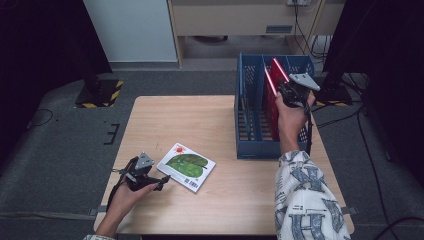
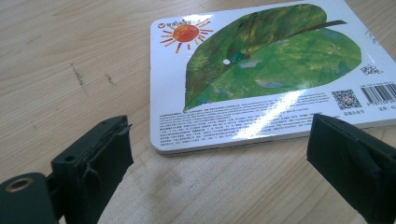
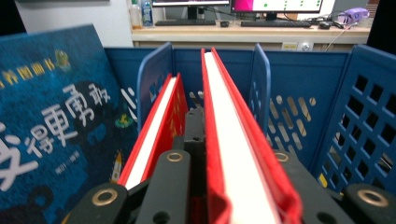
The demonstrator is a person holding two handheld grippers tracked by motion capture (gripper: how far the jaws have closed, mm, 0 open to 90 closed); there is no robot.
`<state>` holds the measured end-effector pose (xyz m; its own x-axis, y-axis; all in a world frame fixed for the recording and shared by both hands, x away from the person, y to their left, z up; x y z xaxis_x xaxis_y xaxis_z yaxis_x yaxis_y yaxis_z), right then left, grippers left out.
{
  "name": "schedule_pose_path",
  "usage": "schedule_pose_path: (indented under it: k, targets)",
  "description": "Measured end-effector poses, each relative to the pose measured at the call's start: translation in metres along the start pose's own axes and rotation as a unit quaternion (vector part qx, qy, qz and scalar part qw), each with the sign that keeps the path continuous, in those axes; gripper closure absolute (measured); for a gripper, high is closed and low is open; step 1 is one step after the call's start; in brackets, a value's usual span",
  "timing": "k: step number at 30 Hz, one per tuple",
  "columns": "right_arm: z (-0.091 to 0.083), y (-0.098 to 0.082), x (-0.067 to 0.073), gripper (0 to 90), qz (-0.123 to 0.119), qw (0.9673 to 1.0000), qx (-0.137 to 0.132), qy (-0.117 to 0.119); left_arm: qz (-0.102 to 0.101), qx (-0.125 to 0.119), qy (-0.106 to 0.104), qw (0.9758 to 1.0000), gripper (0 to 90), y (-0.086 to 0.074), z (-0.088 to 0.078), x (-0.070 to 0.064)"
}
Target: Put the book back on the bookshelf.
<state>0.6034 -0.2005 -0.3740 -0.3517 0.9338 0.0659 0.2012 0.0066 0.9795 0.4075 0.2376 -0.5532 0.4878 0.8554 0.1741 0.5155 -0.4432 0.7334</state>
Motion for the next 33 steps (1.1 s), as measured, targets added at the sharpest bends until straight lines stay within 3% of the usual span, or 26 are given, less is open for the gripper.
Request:
schedule_pose_path:
  k: [8, 19, 33]
  targets:
    - [0.000, -0.002, 0.000, 77.5, 0.004, 0.9999, 0.010, 0.005, 0.000, -0.001, 0.000, 1.0000, 5.9, 0.000, 0.000, -0.001]
    - [-0.002, 0.000, 0.006, 74.9, -0.016, 0.9995, 0.019, 0.021, 0.002, -0.002, 0.000, 1.0000, 5.9, 0.001, 0.000, -0.001]
    - [-0.011, 0.003, 0.002, 75.6, -0.004, 0.9996, 0.017, 0.021, 0.003, -0.002, 0.001, 1.0000, 5.9, 0.002, -0.001, -0.002]
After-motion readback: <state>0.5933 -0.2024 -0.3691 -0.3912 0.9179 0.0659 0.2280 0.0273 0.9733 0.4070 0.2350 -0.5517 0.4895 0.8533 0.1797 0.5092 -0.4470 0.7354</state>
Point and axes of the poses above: each handheld gripper's, and its own axes: z roughly forward along the jaws, y roughly out of its top, x roughly to its left, the point moved 7 cm from there along z, roughly forward along the jaws, and after that the axes turned 13 degrees about y, right-handed, at the moved point
